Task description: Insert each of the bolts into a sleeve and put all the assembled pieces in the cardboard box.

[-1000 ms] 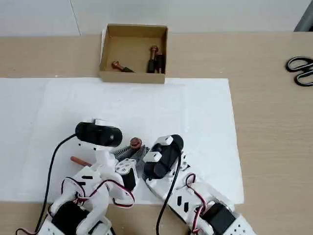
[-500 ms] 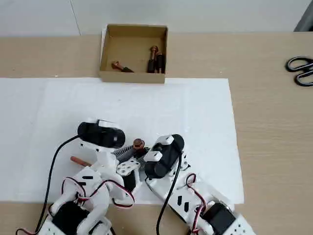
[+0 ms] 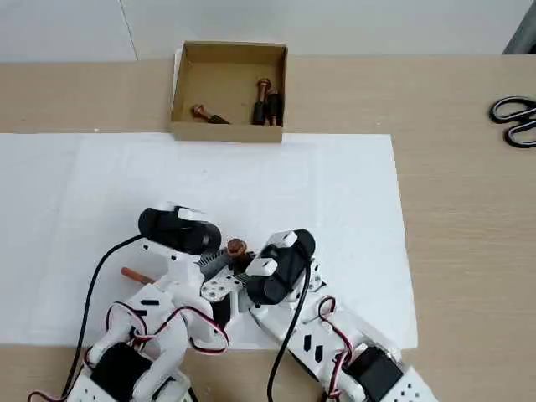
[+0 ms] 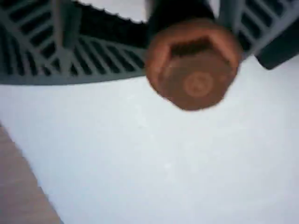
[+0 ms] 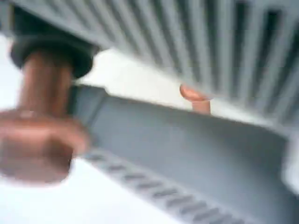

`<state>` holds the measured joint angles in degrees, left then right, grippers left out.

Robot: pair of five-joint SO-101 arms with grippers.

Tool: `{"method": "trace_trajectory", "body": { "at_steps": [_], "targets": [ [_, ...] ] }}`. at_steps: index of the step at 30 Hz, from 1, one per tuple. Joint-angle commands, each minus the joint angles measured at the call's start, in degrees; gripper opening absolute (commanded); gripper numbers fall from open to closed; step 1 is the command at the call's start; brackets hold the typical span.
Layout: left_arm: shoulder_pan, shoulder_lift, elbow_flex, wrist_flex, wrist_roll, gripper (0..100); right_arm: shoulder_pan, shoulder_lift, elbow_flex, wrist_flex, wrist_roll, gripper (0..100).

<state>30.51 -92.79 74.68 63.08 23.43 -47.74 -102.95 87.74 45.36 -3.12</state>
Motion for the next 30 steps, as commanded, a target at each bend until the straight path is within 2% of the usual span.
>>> {"method": "trace_trajectory", "body": {
  "at_steps": [1,4,9,17,19,22,23,30],
  "targets": [
    [-2.6,-0.1,-0.1,-0.4,-3.6,20,0.6,-0.7,-1.0,-1.5,0.6,0.4],
    [-5.4,-0.1,-0.3,-0.4,-6.7,20,0.6,-0.7,-0.9,-1.5,0.6,0.4],
    [-6.8,-0.1,-2.6,-0.4,-7.3,20,0.6,-0.6,-0.9,-1.5,0.6,0.4],
    [-6.9,0.0,-10.3,-0.4,-2.9,20,0.6,-0.7,1.8,-1.7,0.4,0.4],
    [-6.9,0.0,-12.4,-0.4,-1.5,17,0.7,-0.7,1.8,-1.7,0.4,0.4],
    [-7.7,0.0,-14.5,-0.7,-0.3,3,2.1,-0.7,1.8,-1.7,0.4,0.4],
    [-9.3,0.0,-14.5,-1.7,-0.1,0,3.0,-0.7,1.9,-1.7,0.4,0.4],
    [-26.5,2.6,-12.4,-7.6,0.0,1,8.9,-0.7,2.9,-1.7,0.2,0.4]
  ]
}}
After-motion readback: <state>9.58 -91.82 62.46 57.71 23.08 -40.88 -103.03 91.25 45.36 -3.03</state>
